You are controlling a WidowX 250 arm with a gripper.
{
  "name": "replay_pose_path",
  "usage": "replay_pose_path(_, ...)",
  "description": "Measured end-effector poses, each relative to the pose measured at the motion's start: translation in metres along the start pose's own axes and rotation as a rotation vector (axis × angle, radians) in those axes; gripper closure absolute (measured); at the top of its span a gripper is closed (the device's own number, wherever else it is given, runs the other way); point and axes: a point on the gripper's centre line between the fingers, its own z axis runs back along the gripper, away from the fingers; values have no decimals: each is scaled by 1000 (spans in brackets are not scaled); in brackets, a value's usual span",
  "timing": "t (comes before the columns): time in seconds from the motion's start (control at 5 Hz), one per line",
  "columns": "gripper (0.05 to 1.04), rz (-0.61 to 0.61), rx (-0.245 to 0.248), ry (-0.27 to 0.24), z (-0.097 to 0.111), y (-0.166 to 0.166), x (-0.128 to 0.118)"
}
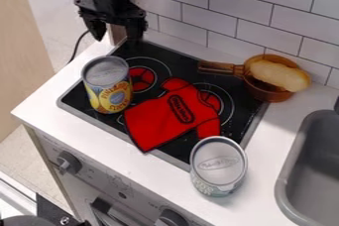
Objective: Move the object in front the table
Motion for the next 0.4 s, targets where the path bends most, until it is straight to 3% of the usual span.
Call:
replay_pose_path(0.2, 85, -33, -31, 17, 18, -23, -3)
replay_pose_path(0.4, 85, -63, -30, 46, 19, -46, -8)
